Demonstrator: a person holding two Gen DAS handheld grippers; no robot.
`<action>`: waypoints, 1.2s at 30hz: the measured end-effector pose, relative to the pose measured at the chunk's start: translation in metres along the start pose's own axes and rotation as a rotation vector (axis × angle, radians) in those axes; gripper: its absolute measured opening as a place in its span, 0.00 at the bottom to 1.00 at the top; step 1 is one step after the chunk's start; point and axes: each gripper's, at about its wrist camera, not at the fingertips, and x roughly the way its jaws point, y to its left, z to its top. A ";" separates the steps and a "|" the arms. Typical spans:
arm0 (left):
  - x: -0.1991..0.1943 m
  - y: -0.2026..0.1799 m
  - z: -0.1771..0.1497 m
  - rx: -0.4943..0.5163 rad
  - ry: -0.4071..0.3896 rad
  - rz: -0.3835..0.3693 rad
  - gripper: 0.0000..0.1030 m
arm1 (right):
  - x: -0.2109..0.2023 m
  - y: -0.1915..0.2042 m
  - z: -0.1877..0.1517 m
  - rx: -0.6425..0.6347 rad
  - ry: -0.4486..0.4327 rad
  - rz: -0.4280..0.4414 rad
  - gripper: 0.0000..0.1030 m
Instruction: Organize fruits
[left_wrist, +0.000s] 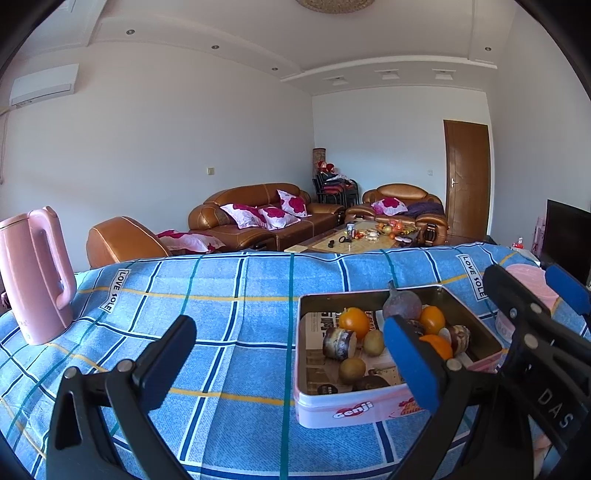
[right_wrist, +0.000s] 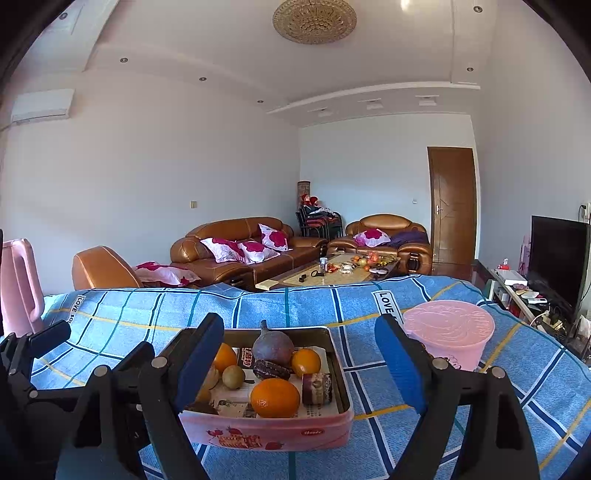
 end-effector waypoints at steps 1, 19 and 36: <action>-0.001 0.001 0.000 -0.004 -0.001 0.000 1.00 | -0.001 0.000 0.000 0.001 -0.001 -0.004 0.83; -0.009 0.001 -0.003 0.005 -0.012 -0.001 1.00 | -0.011 0.003 -0.002 -0.003 -0.016 -0.021 0.86; -0.009 0.003 -0.003 -0.001 -0.008 0.007 1.00 | -0.010 0.001 -0.003 0.003 -0.008 -0.029 0.87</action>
